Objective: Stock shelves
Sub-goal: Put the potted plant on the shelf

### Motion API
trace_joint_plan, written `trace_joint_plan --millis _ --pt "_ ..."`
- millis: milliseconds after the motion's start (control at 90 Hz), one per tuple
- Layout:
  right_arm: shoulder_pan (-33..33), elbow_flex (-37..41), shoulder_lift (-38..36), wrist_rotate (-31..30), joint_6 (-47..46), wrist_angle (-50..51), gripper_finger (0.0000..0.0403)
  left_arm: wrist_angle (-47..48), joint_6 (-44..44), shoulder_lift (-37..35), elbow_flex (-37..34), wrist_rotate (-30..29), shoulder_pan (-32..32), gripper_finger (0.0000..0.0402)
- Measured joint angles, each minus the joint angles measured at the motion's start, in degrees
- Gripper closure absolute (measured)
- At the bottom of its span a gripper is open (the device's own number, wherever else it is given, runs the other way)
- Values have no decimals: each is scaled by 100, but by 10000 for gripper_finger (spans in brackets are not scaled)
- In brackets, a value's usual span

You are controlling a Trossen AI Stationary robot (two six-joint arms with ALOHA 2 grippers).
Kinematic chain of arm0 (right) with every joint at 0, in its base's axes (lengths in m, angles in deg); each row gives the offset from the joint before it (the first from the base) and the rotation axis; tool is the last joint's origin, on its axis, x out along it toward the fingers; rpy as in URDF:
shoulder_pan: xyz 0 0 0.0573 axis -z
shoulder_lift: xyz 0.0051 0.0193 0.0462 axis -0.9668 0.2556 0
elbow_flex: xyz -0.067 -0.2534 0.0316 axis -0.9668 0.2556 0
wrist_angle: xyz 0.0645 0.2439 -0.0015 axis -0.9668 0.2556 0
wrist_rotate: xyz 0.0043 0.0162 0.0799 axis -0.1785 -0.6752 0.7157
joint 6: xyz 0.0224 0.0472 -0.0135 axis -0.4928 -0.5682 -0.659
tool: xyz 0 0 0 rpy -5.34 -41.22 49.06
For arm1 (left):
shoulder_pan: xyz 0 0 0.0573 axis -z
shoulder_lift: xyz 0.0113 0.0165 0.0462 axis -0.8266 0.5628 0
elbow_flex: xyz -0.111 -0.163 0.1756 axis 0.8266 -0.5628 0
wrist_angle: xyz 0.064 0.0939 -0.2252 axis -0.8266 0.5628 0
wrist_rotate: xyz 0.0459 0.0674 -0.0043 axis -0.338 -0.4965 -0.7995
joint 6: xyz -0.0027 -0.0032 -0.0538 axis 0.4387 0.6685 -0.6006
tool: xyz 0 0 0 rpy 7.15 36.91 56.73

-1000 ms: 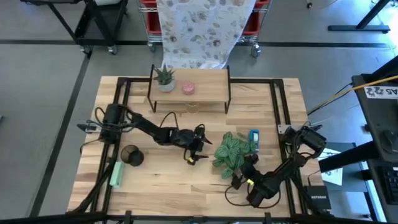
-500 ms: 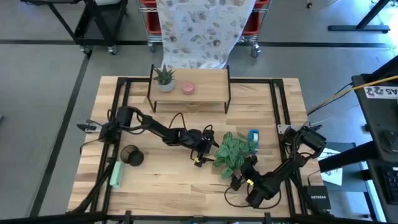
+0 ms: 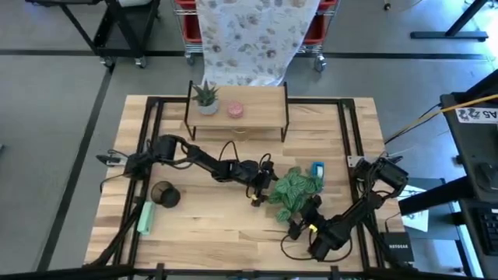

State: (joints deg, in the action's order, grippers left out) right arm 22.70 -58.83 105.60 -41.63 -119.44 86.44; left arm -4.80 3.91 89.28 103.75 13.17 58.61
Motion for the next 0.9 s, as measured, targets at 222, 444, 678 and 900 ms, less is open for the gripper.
trace_joint_plan --millis 222,444,678,900 --pt "-4 0 0 120 2 -30 52 -85 225 19 144 266 2 93" --pt "-2 0 0 303 25 -18 52 19 261 19 154 469 2 93" --pt "-36 -190 -42 1238 26 222 52 667 181 18 141 821 74 93" --pt "-191 -556 -217 1806 -862 1795 52 673 182 16 141 421 181 93"
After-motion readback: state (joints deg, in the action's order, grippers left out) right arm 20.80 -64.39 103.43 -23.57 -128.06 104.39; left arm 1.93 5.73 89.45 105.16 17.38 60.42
